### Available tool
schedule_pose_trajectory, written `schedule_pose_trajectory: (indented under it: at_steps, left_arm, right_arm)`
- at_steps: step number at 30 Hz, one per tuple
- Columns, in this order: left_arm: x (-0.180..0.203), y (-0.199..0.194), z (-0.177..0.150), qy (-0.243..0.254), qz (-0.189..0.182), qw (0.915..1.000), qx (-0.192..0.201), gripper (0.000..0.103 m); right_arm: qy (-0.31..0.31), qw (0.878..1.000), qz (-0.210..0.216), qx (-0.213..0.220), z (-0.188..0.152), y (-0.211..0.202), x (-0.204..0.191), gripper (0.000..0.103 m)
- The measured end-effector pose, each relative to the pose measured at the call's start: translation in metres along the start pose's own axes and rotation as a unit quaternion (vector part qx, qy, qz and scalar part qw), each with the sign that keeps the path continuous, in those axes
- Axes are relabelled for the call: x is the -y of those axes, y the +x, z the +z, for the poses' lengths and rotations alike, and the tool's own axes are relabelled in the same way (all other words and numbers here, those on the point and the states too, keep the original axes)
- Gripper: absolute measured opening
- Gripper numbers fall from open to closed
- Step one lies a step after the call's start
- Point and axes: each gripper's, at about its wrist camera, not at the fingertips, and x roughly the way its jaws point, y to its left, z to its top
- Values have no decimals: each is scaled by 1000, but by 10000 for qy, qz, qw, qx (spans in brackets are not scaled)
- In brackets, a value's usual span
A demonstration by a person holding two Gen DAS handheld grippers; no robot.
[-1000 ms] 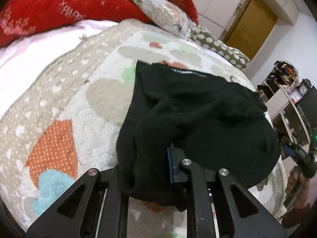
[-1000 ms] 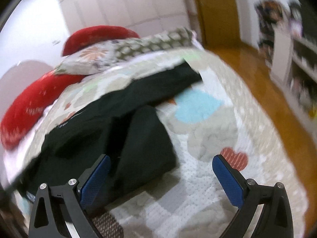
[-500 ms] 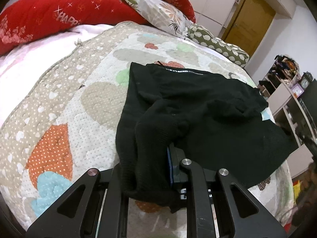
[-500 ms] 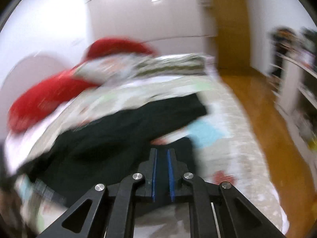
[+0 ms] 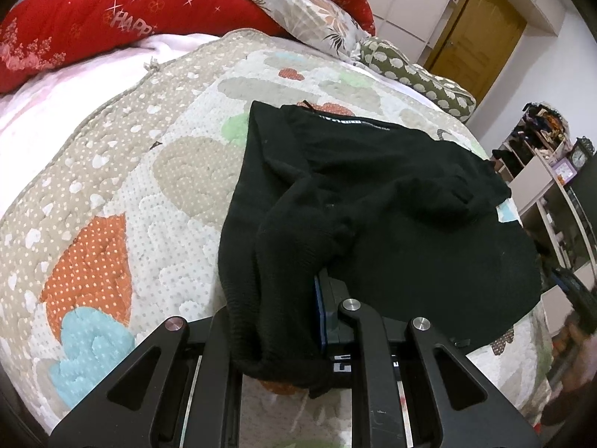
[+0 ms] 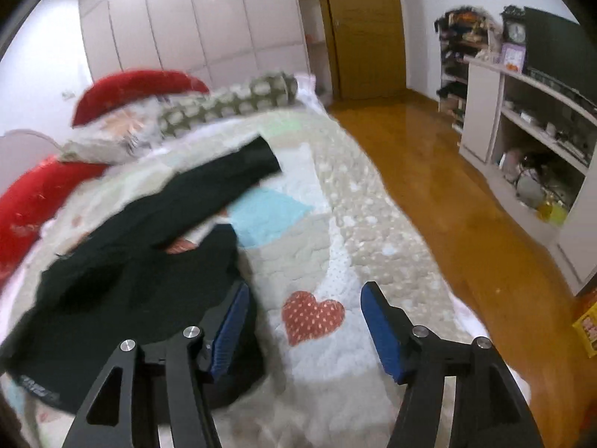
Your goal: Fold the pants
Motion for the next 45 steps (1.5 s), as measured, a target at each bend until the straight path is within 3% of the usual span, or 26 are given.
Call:
schedule_pose_trajectory:
  at_steps: [2, 3, 5, 6, 8, 9, 11, 13, 16, 20, 26, 27, 28, 29, 30, 31, 35, 38, 41, 43, 45]
  left_arm:
    - [1, 0, 0, -8, 23, 10000, -11, 13]
    - [1, 0, 0, -7, 31, 10000, -15, 13]
    - [0, 2, 2, -13, 54, 10000, -38, 13]
    - [0, 3, 3, -19, 67, 10000, -38, 13]
    - [0, 6, 4, -38, 76, 10000, -37, 13]
    - [1, 6, 4, -49, 59, 10000, -37, 13]
    - [1, 6, 4, -27, 39, 10000, -20, 13]
    - [0, 6, 3, -36, 30, 10000, -36, 13]
    - [-2, 5, 1, -114, -11, 9999, -62, 13]
    - [-1, 4, -2, -121, 27, 9999, -74, 13]
    - [-2, 6, -1, -106, 32, 9999, -81, 13]
    - [-2, 6, -2, -111, 33, 9999, -84, 13]
    - [-1, 6, -2, -116, 38, 9999, -84, 13]
    - [-1, 5, -2, -115, 39, 9999, -81, 13]
    - [-1, 5, -2, -115, 35, 9999, -80, 13]
    - [-1, 5, -1, -112, 28, 9999, -84, 13]
    - [-3, 4, 0, -188, -52, 9998, -103, 13]
    - [-4, 3, 0, -271, -110, 9995, -113, 13]
    - [-2, 6, 1, -298, -66, 9994, -178, 14]
    - [-1, 8, 0, -338, -47, 9991, -233, 17]
    - [0, 10, -1, -345, -49, 9991, -252, 25]
  right_arm:
    - [74, 9988, 248, -422, 0, 21, -16, 41]
    - [64, 9964, 699, -478, 0, 20, -27, 40]
    - [-344, 9805, 1888, -428, -11, 5, -72, 40]
    - [-593, 9695, 2297, -614, -16, 3, -88, 40]
    - [-830, 9496, 2850, -1005, -28, -3, -107, 40]
    - [-701, 9481, 2952, -949, -30, -12, -100, 40]
    - [-342, 9553, 2873, -612, -26, -26, -72, 40]
    - [187, 9746, 2230, -108, -19, -38, -31, 54]
    - [421, 9801, 1935, -151, -16, -37, -11, 54]
    - [180, 9735, 2262, -292, -19, -29, -46, 54]
    - [-234, 9716, 2170, -918, -34, 24, -110, 54]
    - [-220, 9738, 2093, -858, -34, 33, -113, 48]
    - [-195, 9762, 2044, -704, -31, 37, -114, 26]
    - [-162, 9763, 2053, -668, -28, 37, -111, 14]
    - [-61, 9744, 2154, -638, -25, 33, -105, 9]
    - [30, 9745, 2197, -446, -21, 22, -94, 7]
    - [30, 9851, 1695, 304, -3, -27, -46, 5]
    - [300, 9918, 1073, 618, 4, -55, 14, 5]
    - [607, 9955, 670, 300, -1, -44, 56, 4]
    - [614, 9980, 36, -145, -13, -20, 72, 4]
    - [1064, 9933, 277, -356, -23, -14, 86, 5]
